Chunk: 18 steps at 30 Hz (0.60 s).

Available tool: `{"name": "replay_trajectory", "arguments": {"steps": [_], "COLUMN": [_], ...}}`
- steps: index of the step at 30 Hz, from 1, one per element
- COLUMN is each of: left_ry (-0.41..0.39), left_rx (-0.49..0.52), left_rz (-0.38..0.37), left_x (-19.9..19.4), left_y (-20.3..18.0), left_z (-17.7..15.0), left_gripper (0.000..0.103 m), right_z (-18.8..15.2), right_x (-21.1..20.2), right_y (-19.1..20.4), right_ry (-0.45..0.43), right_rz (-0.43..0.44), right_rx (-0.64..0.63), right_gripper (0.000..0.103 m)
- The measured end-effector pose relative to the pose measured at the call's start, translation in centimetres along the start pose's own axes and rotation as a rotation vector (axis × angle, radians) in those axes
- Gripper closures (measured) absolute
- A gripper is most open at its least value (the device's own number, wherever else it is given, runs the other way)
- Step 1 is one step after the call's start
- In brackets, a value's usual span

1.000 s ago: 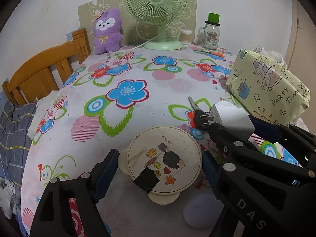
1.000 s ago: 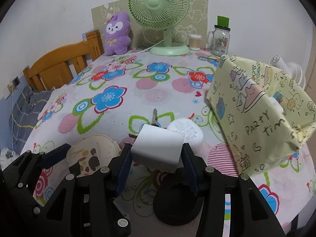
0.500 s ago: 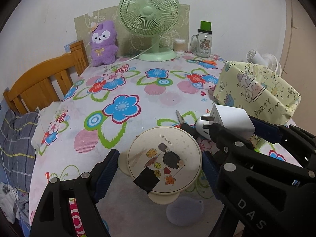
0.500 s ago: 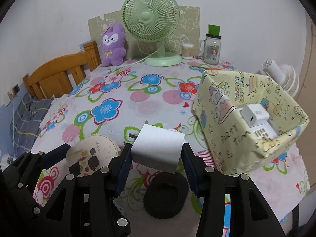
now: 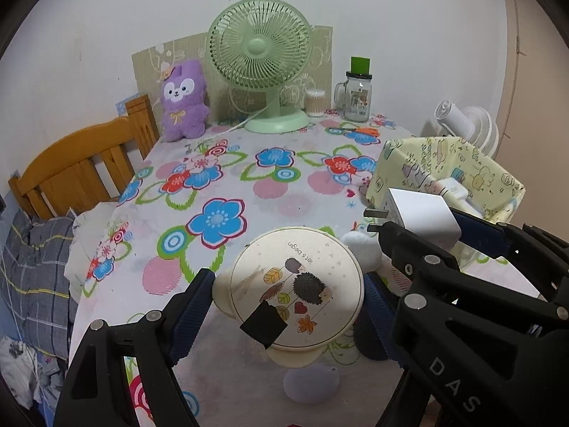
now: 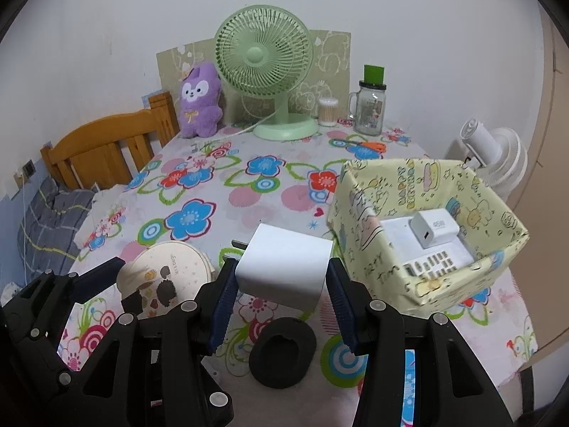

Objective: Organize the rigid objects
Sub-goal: 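Carry the plug charger in the right tool while the left tool carries the round beige lid over the box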

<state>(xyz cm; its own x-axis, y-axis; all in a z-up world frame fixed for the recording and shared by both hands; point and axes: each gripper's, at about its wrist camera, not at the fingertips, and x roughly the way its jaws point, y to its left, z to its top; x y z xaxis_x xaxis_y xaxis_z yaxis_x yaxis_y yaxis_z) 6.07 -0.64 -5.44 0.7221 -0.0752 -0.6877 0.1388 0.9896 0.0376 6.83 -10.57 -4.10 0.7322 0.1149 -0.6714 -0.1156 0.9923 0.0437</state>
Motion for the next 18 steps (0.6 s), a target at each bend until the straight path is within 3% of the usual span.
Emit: {"name": "replay_trajectory", "arguments": {"steps": [18], "left_ry": [-0.052], "left_rx": [0.018], "left_rz": [0.025], "left_x": [-2.9], "left_y": [-1.9], "left_z": [2.3], "left_gripper": [0.018], "right_z": [2.0], "right_x": [-3.3], "right_y": [-1.8], "right_ry": [-0.044], "right_rz": [-0.006], "right_rx": [-0.010], "right_gripper": [0.050]}}
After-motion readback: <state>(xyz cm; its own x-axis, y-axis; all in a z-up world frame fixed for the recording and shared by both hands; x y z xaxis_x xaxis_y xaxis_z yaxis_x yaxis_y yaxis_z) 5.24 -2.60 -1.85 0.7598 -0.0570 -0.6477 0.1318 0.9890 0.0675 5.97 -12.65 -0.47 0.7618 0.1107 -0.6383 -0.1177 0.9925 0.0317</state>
